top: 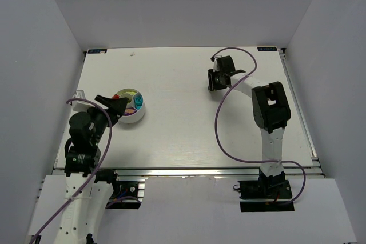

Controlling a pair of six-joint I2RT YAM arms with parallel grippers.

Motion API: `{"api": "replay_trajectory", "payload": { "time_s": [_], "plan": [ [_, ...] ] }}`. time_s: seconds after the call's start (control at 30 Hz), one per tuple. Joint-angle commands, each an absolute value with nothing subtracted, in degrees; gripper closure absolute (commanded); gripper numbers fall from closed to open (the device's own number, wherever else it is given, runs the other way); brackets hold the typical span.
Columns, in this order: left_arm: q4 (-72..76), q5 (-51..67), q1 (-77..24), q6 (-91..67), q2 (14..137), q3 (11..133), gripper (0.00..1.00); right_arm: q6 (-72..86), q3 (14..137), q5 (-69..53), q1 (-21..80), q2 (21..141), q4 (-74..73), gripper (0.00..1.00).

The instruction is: Sort the legos into containers by color

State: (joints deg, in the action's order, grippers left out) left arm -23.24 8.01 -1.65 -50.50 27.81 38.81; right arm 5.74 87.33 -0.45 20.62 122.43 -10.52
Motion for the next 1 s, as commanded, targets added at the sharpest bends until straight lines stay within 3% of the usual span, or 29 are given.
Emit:
{"api": "replay_trajectory", "payload": {
  "time_s": [0.0,0.17,0.3,0.63,0.97],
  "plan": [
    [-21.4,8.6,-1.4,-50.5,27.7,38.1,0.22,1.1,91.0,-10.3,22.8,118.1,-9.9,0.86],
    [-21.2,8.7,-1.5,-50.2,27.1,37.6,0.22,-8.4,93.2,-29.8,27.1,114.8,-8.9,0.97],
    [-21.6,8.7,-1.5,-49.7,26.0,37.6,0.22,-15.0,95.4,-34.4,35.0,114.2,-5.6,1.0],
    [-23.8,7.6,-1.5,-49.0,23.4,38.1,0.22,-14.0,112.1,-33.6,47.5,124.2,-1.7,1.0],
    [-25.4,6.7,-1.5,-48.5,22.4,38.8,0.21,-13.9,114.3,-27.6,54.2,129.5,7.9,0.87]
  ]
}}
